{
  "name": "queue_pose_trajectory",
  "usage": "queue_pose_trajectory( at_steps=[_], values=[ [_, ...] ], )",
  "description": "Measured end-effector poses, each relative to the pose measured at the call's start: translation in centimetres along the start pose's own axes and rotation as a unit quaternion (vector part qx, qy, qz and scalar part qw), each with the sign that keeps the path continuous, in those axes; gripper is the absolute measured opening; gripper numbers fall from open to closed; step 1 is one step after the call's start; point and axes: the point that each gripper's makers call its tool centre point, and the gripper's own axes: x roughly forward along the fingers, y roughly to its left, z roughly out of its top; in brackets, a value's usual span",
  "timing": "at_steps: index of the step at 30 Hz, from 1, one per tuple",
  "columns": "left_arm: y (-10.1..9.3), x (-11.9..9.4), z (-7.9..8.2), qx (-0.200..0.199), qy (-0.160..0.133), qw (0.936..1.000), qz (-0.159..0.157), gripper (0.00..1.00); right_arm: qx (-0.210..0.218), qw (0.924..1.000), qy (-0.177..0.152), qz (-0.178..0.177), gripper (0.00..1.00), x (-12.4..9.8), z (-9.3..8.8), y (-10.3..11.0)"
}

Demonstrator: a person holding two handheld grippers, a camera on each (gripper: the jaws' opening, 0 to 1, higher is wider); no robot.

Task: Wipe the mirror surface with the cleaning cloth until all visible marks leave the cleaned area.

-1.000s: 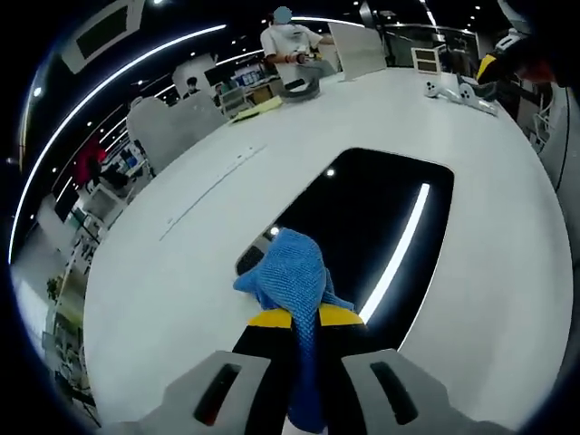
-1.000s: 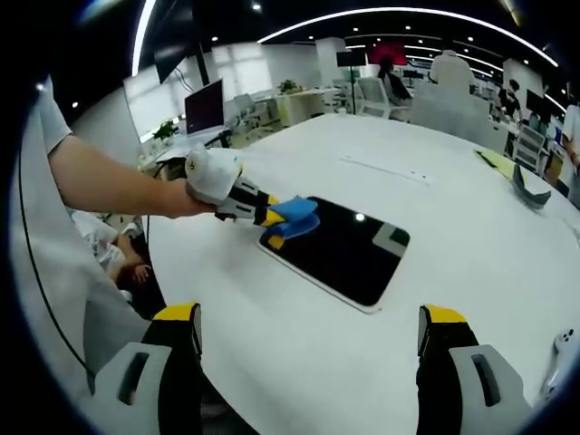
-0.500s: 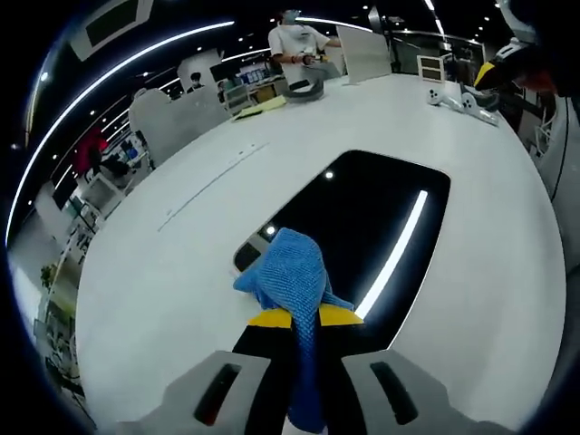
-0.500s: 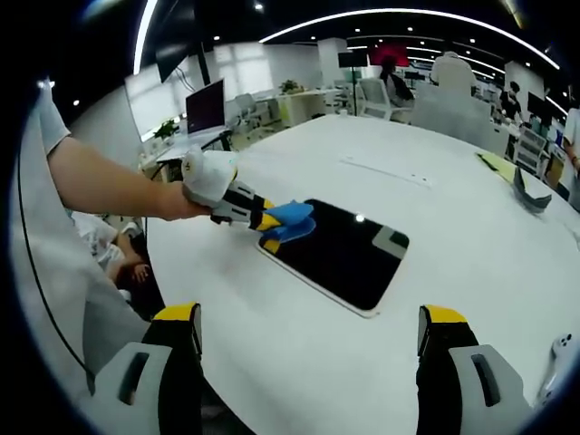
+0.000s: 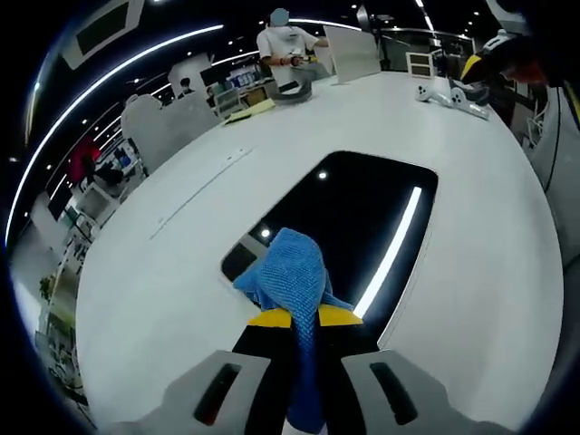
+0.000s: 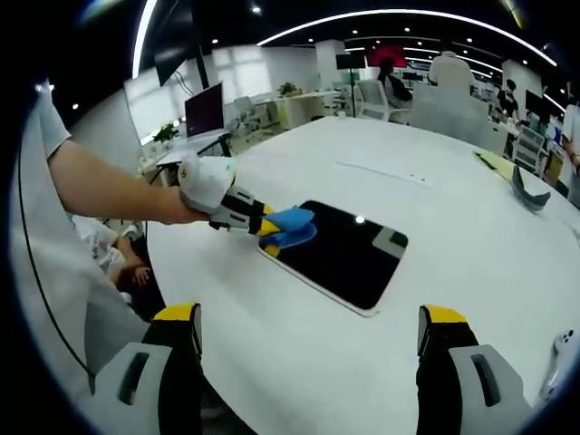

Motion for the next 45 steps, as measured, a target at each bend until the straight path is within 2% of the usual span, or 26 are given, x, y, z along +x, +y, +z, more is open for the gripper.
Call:
queue_pose_trajectory(
  at_steps=[39,45],
  values=[
    [-5.0,2.1,3.9,-0.003,-0.026,0.9989,-0.038,0.04,0.005,0.9999,0.006,0.007,0.99,-0.2,-1.2,-0.4],
    [-5.8,2.6,4.6,0.006,-0.032,0.9985,-0.044,0.04,0.006,0.9999,0.009,0.009,0.99,-0.2,-1.4,-0.5]
  ],
)
